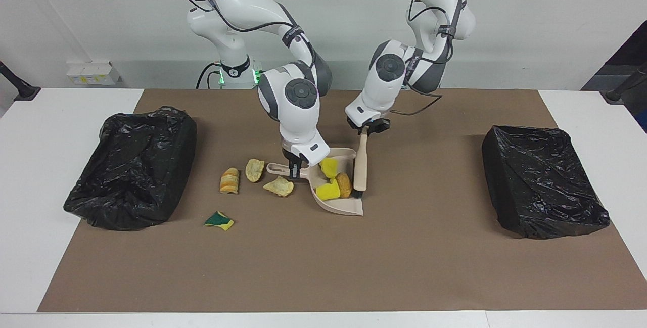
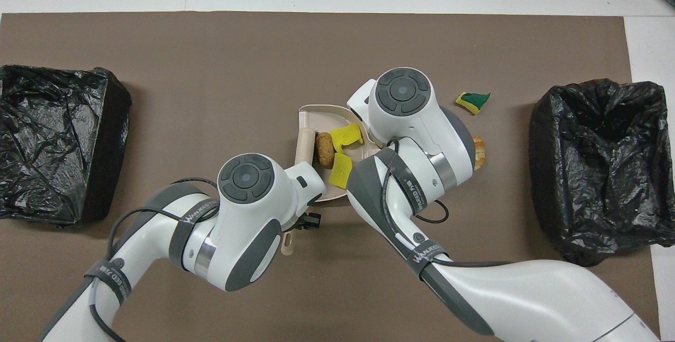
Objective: Sweep and dump trash in bin
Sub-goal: 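Push the bread chunk into the dustpan with the brush in the left gripper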
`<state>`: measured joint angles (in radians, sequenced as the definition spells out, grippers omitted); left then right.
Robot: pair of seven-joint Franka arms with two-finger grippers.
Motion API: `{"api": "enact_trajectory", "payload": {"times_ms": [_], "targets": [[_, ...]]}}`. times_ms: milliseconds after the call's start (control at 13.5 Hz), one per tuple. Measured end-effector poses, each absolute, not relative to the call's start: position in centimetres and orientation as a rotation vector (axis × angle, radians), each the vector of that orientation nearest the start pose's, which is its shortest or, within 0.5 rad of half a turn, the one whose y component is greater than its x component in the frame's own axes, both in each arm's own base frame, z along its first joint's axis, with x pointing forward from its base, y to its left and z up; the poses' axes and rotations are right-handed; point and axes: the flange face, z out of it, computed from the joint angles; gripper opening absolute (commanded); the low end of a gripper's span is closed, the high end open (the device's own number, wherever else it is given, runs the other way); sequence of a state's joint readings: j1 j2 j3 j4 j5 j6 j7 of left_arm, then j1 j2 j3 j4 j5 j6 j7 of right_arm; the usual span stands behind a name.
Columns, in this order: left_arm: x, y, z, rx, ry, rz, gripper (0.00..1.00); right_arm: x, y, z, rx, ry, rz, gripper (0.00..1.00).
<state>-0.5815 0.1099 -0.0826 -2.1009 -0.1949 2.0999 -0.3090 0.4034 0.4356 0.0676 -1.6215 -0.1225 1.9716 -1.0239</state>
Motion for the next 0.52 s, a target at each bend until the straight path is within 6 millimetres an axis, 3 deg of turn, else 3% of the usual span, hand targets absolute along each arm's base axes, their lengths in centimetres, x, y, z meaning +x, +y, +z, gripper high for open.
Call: {"api": "enact_trajectory", "payload": {"times_ms": [222, 517], "targets": [[42.9, -34.7, 36.1, -3.219, 0.376, 0.279, 0.0, 59.9, 28.8, 36.4, -2.295, -2.219, 0.162, 0.0], [44.8, -31.9, 37.5, -3.213, 0.292, 0.263, 0.0, 61.1, 26.6, 36.6, -2.273, -2.136, 0.104, 0.0]]}}
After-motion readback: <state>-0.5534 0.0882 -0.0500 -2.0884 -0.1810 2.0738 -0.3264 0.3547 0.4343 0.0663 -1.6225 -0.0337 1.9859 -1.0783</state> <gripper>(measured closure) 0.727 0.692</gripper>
